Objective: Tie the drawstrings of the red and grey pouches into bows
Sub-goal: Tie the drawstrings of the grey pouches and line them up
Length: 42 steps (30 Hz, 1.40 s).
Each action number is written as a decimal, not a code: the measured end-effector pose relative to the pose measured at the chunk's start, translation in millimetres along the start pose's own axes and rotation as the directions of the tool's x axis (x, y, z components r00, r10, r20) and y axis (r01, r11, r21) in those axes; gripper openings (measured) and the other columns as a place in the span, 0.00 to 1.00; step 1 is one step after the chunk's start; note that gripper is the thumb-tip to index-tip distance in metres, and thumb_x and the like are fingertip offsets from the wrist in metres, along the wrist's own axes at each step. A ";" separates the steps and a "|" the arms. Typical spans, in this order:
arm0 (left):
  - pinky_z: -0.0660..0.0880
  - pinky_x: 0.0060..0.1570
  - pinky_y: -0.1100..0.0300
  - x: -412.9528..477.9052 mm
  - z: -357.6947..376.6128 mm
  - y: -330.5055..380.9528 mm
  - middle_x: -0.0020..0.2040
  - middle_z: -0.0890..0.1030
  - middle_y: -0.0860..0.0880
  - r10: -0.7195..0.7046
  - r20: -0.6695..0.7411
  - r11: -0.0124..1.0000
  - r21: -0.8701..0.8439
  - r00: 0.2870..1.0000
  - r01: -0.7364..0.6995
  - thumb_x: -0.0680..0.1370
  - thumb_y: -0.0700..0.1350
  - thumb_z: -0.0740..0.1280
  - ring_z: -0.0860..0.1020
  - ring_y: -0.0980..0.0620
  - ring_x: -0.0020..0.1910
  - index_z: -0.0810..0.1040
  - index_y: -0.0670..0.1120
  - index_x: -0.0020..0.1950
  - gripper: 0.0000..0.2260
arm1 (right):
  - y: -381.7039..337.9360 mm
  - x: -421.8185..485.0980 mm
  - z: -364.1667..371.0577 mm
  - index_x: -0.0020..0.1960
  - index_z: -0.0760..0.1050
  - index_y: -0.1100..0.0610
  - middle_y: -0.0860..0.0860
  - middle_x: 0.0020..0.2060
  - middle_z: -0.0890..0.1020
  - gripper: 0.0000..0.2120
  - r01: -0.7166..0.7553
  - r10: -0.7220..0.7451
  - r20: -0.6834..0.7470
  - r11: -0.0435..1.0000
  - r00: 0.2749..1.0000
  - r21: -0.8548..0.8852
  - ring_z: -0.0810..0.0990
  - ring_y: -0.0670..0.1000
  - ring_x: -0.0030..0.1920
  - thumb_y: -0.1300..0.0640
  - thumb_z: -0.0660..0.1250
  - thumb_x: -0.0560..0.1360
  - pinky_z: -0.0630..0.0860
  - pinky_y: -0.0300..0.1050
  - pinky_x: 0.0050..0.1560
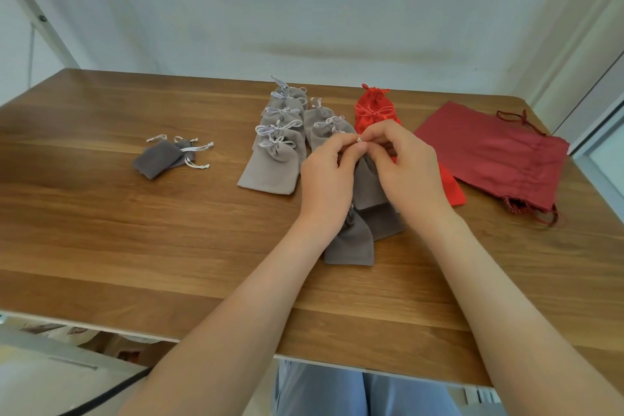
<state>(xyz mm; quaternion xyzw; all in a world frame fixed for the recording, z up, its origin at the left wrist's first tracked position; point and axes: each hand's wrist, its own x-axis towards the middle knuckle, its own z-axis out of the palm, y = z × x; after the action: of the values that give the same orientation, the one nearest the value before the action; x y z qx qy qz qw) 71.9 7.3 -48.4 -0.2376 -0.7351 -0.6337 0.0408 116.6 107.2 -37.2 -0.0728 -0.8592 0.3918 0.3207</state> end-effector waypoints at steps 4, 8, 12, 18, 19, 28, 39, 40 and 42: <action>0.69 0.41 0.70 0.1 -1.0 -1.1 0.40 0.80 0.57 -0.005 -0.010 1.000 0.006 1.000 0.005 0.78 0.44 0.66 0.75 0.63 0.40 0.81 0.46 0.49 0.05 | -1.1 -0.3 -1.3 0.51 0.68 0.56 0.49 0.40 0.80 0.08 -0.020 0.020 0.009 0.999 1.000 0.039 0.76 0.38 0.42 0.66 0.63 0.76 0.71 0.33 0.45; 0.72 0.42 0.62 0.2 1.4 -3.1 0.40 0.81 0.54 0.038 -0.046 0.998 0.056 0.998 -0.036 0.79 0.45 0.65 0.76 0.58 0.40 0.81 0.46 0.47 0.06 | -0.5 0.8 -1.5 0.54 0.71 0.56 0.50 0.41 0.80 0.08 -0.062 0.062 0.031 0.998 0.998 0.022 0.75 0.35 0.41 0.65 0.63 0.77 0.68 0.25 0.43; 0.73 0.41 0.60 -1.7 3.5 -4.2 0.40 0.80 0.52 0.103 -0.082 0.990 0.109 0.991 -0.094 0.79 0.45 0.65 0.76 0.56 0.39 0.80 0.47 0.47 0.05 | -0.7 3.4 -1.1 0.51 0.78 0.56 0.46 0.43 0.81 0.06 -0.150 0.150 0.058 0.989 0.987 0.001 0.75 0.32 0.40 0.62 0.64 0.77 0.68 0.23 0.42; 0.68 0.39 0.70 -2.9 5.8 -3.3 0.39 0.78 0.54 0.210 -0.109 0.961 0.207 0.972 -0.185 0.79 0.44 0.65 0.74 0.57 0.39 0.80 0.46 0.48 0.05 | -3.5 4.1 -4.8 0.47 0.80 0.55 0.42 0.40 0.81 0.03 -0.255 0.253 0.027 0.964 0.967 0.071 0.77 0.36 0.40 0.58 0.67 0.76 0.71 0.26 0.40; 0.66 0.38 0.71 -3.1 5.9 -3.4 0.38 0.77 0.55 0.222 -0.113 0.955 0.227 0.968 -0.192 0.78 0.44 0.65 0.73 0.57 0.38 0.80 0.46 0.48 0.05 | -3.9 4.0 -4.8 0.47 0.80 0.54 0.43 0.39 0.81 0.03 -0.274 0.273 0.026 0.958 0.962 0.085 0.77 0.38 0.40 0.58 0.67 0.76 0.71 0.28 0.40; 0.70 0.38 0.64 1.0 4.8 -3.4 0.35 0.78 0.56 -0.059 -0.017 0.997 -0.052 0.998 0.058 0.79 0.44 0.65 0.74 0.60 0.36 0.80 0.47 0.45 0.06 | -4.8 2.5 -5.0 0.43 0.76 0.58 0.48 0.37 0.79 0.04 -0.084 0.084 -0.052 0.996 0.995 -0.006 0.74 0.39 0.39 0.66 0.65 0.74 0.67 0.26 0.41; 0.74 0.38 0.67 7.1 -2.6 1.5 0.35 0.79 0.52 -0.212 0.361 0.841 -0.405 0.908 0.358 0.80 0.39 0.62 0.77 0.60 0.35 0.81 0.44 0.45 0.09 | -2.9 5.0 -17.7 0.43 0.76 0.63 0.52 0.40 0.79 0.04 0.073 -0.070 0.036 0.992 0.997 -0.102 0.72 0.46 0.43 0.70 0.63 0.72 0.65 0.28 0.42; 0.74 0.40 0.66 7.1 -3.2 1.9 0.35 0.80 0.52 -0.212 0.375 0.838 -0.405 0.902 0.365 0.80 0.39 0.62 0.77 0.60 0.36 0.81 0.44 0.45 0.09 | -3.4 5.1 -19.0 0.43 0.76 0.63 0.51 0.40 0.79 0.04 0.076 -0.071 0.047 0.992 0.996 -0.103 0.72 0.45 0.43 0.70 0.63 0.72 0.65 0.28 0.43; 0.74 0.41 0.65 7.2 -3.5 2.0 0.36 0.80 0.52 -0.207 0.377 0.847 -0.393 0.903 0.359 0.80 0.39 0.62 0.77 0.60 0.36 0.81 0.45 0.45 0.09 | -5.0 4.7 -20.4 0.43 0.76 0.62 0.51 0.40 0.79 0.04 0.063 -0.058 0.054 0.994 0.997 -0.091 0.72 0.43 0.42 0.69 0.64 0.72 0.66 0.27 0.42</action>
<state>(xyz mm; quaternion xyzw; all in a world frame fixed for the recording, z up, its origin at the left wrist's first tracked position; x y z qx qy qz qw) 65.5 6.2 -43.3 -0.2276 -0.5905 -0.7391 -0.2307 126.0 118.3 -21.4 -0.0514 -0.8863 0.3434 0.3065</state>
